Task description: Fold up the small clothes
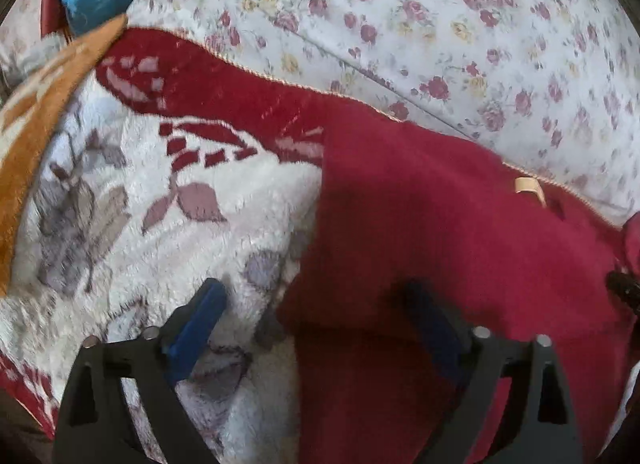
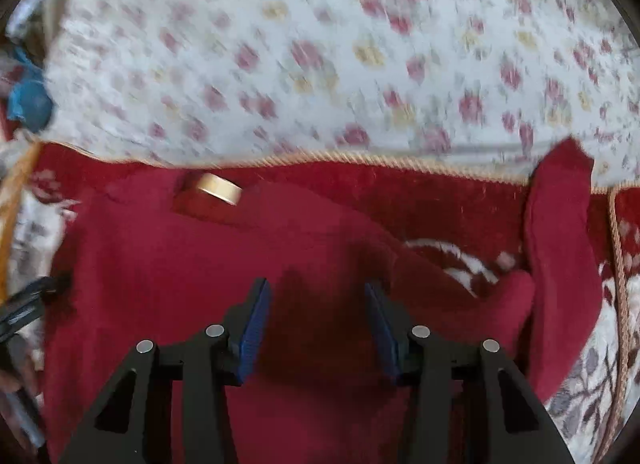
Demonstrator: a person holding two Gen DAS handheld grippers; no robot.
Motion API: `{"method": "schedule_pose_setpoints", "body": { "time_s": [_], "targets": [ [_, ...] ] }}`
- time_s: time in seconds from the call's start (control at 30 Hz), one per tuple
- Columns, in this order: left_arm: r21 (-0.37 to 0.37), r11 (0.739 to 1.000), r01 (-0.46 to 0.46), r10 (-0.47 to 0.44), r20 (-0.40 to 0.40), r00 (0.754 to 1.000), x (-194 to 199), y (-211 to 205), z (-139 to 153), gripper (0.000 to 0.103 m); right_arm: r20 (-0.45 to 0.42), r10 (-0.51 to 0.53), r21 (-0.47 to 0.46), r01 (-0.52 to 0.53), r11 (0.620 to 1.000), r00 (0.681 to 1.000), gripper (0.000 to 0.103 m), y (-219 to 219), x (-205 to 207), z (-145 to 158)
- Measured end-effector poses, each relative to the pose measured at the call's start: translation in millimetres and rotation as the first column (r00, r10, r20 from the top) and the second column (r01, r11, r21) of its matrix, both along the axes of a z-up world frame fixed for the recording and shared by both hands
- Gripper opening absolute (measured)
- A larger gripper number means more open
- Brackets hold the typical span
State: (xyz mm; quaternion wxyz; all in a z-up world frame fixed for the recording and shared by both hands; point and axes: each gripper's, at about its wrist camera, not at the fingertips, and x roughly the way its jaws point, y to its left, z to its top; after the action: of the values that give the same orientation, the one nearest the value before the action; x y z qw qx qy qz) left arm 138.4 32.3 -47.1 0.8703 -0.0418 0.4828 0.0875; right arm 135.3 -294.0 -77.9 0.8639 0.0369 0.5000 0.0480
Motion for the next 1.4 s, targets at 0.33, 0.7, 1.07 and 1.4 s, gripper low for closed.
{"method": "schedule_pose_setpoints", "body": {
  "time_s": [0.33,0.7,1.07,1.4],
  "targets": [
    [0.005,1.0,0.01,-0.01,0.023,1.0,-8.1,-0.5,11.5,0.095,0.054,-0.006,0.071,0.002,0.997,0.999,0.058,-18.0,-40.6,42.0],
    [-0.01,0.999,0.043,-0.042,0.067,0.997,-17.2,-9.9,28.3,0.095,0.04,-0.001,0.088,-0.003,0.996,0.999,0.07,-20.9,-51.2,39.4],
    [-0.106,0.992,0.064,-0.062,0.026,0.998,-17.6,-9.8,21.9,0.095,0.121,-0.151,0.08,0.142,0.987,0.981,0.08,-97.7,-64.7,82.8],
    [-0.106,0.99,0.089,-0.089,0.008,0.996,-19.7,-19.7,16.2,0.095,0.055,-0.398,0.113,0.39,0.914,0.916,0.081,-197.1,-27.4,66.0]
  ]
}}
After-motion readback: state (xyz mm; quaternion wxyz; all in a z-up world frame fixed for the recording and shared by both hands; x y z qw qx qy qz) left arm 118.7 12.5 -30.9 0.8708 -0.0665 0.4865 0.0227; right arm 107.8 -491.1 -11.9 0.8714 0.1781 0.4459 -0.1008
